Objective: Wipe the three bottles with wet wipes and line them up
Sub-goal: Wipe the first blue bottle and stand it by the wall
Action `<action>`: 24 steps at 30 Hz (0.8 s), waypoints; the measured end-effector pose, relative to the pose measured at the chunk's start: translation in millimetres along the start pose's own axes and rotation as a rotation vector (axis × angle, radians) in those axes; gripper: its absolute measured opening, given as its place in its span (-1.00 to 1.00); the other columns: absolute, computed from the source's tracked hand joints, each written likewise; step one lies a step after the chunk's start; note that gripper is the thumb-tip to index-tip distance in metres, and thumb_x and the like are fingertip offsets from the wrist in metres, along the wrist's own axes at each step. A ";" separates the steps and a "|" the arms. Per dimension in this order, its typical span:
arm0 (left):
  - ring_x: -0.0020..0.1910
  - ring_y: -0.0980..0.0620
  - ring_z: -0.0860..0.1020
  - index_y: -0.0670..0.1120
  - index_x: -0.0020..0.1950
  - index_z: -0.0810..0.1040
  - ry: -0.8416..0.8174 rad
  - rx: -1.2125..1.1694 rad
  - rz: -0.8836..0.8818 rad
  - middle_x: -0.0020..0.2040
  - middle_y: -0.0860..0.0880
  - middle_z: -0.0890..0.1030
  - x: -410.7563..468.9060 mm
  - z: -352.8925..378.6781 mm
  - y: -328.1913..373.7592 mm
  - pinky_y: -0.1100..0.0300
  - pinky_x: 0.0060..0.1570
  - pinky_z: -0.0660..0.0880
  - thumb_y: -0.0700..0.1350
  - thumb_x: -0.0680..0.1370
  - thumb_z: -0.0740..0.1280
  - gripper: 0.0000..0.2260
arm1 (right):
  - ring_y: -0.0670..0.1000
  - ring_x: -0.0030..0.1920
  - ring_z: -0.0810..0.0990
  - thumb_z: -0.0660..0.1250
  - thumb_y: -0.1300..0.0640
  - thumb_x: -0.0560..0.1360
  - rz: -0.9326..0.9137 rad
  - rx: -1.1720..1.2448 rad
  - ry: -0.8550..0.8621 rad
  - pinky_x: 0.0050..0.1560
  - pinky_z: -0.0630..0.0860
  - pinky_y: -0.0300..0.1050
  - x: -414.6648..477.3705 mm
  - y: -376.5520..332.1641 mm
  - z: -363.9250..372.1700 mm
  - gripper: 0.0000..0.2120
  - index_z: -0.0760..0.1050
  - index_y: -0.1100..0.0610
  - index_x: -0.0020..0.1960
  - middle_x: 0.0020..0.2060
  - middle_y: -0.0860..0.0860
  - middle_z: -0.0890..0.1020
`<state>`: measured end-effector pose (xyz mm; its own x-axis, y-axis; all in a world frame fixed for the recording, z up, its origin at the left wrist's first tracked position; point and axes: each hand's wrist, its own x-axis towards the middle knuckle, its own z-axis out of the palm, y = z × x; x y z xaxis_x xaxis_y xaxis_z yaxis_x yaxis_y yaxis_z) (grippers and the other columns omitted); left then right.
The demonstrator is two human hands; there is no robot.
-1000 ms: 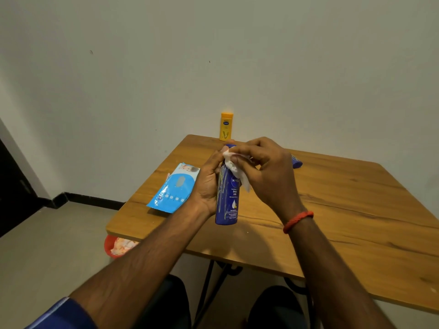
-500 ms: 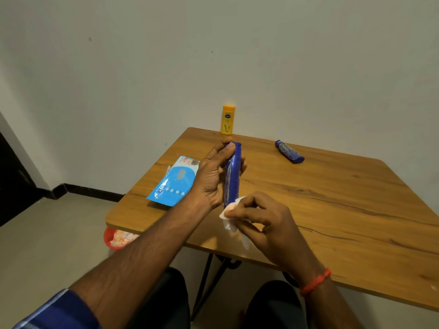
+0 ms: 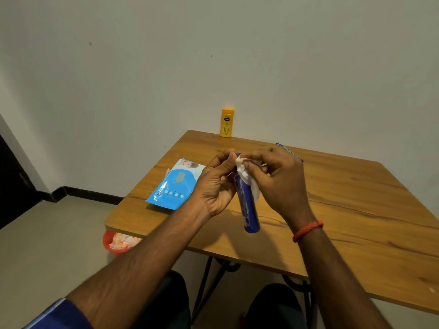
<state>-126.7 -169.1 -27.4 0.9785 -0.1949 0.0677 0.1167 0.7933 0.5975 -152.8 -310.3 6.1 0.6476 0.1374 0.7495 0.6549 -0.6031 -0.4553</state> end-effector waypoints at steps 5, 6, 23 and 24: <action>-0.16 -0.03 0.65 -0.04 -0.28 0.70 0.036 0.047 0.041 -0.19 -0.08 0.68 -2.5 1.5 4.5 0.09 -0.10 0.62 -0.23 0.38 0.45 -0.90 | -0.18 -0.10 0.46 0.41 0.29 0.50 -0.100 -0.116 -0.121 -0.15 0.37 -0.56 6.1 -0.1 -2.8 -0.77 0.64 0.18 0.14 -0.05 0.04 0.60; -0.16 -0.03 0.65 -0.04 -0.29 0.71 0.054 0.046 0.046 -0.18 -0.08 0.68 -2.1 0.4 4.9 0.08 -0.08 0.62 -0.23 0.37 0.46 -0.90 | -0.14 -0.05 0.48 0.43 0.30 0.49 -0.132 -0.116 -0.172 -0.12 0.37 -0.54 4.6 0.8 -4.2 -0.76 0.63 0.18 0.15 -0.02 0.06 0.61; -0.28 0.08 0.63 -0.06 -0.12 0.61 0.270 0.186 0.068 -0.27 0.01 0.68 -2.0 -5.7 -0.1 0.23 -0.26 0.57 -0.23 0.45 0.50 -0.89 | -0.14 0.23 0.45 0.40 0.08 0.49 -0.100 -0.006 -0.504 -0.09 0.46 -0.50 -79.7 13.5 -14.9 -0.76 0.63 -0.02 0.15 0.12 -0.11 0.51; -0.28 0.08 0.63 -0.06 -0.13 0.61 0.278 0.181 0.077 -0.27 0.01 0.68 -1.9 -5.9 0.9 0.23 -0.27 0.57 -0.23 0.44 0.50 -0.88 | -0.14 0.24 0.45 0.42 0.09 0.49 -0.075 0.019 -0.516 -0.10 0.48 -0.51 -78.4 13.4 -17.6 -0.76 0.65 -0.02 0.14 0.11 -0.14 0.51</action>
<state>-127.5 -164.6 -31.7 0.9951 0.0463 -0.0870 0.0325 0.6791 0.7333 -201.6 -343.0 -50.4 0.7030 0.5524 0.4479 0.7109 -0.5630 -0.4215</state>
